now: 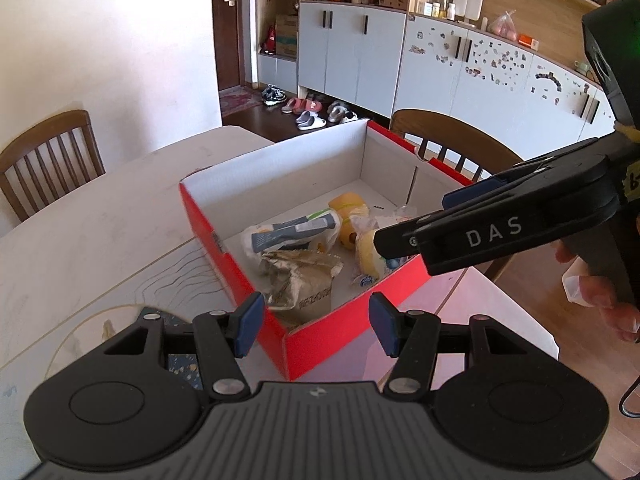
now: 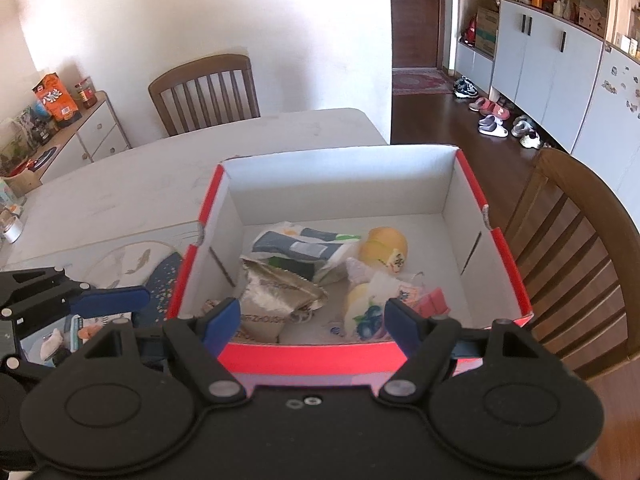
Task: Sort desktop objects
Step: 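Move both tools back from the shoebox to the remaining items on the mat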
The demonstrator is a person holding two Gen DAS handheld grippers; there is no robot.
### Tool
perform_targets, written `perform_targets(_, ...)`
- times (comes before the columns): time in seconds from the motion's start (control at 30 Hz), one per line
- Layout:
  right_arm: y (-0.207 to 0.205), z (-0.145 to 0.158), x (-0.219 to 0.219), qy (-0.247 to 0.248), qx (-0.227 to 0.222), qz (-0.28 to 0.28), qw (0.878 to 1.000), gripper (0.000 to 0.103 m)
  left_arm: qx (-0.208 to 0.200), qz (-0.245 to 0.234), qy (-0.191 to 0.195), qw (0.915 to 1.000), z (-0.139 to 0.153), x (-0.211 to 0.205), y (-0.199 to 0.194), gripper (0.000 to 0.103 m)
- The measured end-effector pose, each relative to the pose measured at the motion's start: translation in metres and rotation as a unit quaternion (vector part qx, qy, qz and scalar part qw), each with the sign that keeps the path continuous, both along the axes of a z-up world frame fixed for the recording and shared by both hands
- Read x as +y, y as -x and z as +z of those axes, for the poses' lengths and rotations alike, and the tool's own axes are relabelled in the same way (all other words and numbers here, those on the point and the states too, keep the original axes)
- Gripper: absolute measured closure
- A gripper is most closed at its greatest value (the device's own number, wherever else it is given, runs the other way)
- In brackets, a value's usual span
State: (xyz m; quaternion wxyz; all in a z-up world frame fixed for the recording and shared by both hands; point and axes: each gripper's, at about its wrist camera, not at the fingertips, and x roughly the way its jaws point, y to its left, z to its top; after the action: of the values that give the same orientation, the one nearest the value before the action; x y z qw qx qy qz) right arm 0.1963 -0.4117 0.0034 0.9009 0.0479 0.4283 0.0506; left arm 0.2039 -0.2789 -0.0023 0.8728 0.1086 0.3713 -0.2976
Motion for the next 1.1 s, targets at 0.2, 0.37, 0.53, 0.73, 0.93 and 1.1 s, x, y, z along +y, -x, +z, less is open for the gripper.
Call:
perform_targets(0.2, 0.007, 0.003, 0.015, 0.000, -0.006, -0.001, 1.000, 0.021, -0.002, 0.005, 0.003, 1.0000, 0.000, 0.021, 0.009, 0.047)
perform_targets(0.37, 0.015, 0.005, 0.030, 0.003, -0.009, -0.004, 1.000, 0.018, -0.006, 0.004, 0.003, 1.0000, 0.001, 0.039, 0.016, 0.045)
perform_targets(0.53, 0.022, 0.006, 0.048, 0.004, -0.011, -0.007, 1.000, 0.014, -0.007, -0.003, 0.010, 0.9999, 0.000, 0.059, 0.025, 0.026)
perform_targets(0.73, 0.032, 0.006, 0.067, -0.009, -0.019, 0.001, 1.000, 0.009, -0.011, -0.002, 0.012, 0.9999, -0.002, 0.082, 0.034, 0.018)
perform_targets(0.93, 0.041, 0.003, 0.085, -0.021, -0.024, -0.001, 0.999, 0.006, -0.012, 0.003, 0.020, 0.9997, -0.004, 0.109, 0.040, 0.014)
perform_targets(1.1, 0.048, -0.002, 0.107, -0.020, -0.022, 0.006, 1.000, 0.006, -0.009, 0.018, 0.021, 0.9996, -0.009, 0.132, 0.043, 0.014)
